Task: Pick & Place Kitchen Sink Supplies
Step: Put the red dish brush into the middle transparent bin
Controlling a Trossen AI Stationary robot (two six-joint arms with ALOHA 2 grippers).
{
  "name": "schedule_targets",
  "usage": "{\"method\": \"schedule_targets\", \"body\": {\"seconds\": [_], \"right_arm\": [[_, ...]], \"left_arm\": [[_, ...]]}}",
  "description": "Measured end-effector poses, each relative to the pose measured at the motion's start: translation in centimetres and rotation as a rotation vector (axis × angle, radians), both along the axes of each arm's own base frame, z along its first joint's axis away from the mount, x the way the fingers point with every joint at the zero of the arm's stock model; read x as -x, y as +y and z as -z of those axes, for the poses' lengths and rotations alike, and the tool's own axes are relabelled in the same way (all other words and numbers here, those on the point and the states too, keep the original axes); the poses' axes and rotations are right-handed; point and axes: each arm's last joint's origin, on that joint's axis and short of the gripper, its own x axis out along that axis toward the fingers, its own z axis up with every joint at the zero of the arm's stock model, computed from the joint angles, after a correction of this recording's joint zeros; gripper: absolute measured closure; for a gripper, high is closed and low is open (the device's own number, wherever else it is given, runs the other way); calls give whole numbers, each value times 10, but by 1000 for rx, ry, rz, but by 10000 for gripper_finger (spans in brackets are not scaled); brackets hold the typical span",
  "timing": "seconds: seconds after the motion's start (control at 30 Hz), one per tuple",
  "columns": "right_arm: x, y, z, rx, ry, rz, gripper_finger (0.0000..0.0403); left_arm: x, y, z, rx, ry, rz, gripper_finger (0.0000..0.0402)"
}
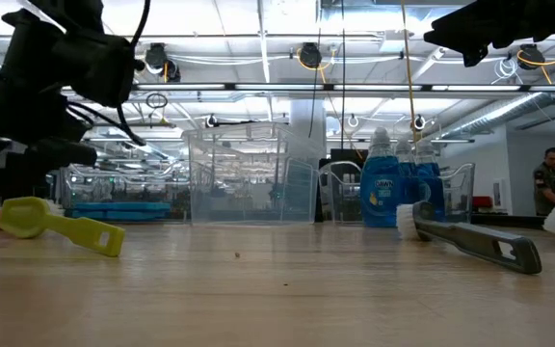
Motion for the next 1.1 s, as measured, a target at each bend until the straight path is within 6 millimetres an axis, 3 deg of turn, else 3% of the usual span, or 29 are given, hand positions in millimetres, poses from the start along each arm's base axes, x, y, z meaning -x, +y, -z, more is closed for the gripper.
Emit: {"method": "schedule_targets", "body": {"seconds": [0.63, 0.87, 1.1], "right_arm": [[0, 0, 0, -1, 0, 0, 273], [0, 0, 0, -1, 0, 0, 273], [0, 0, 0, -1, 0, 0, 273]], "left_arm": [[-2, 24, -3, 189, -11, -144, 163], [-3, 20, -11, 267, -43, -272, 163], [2, 4, -15, 302, 7, -314, 163]]}}
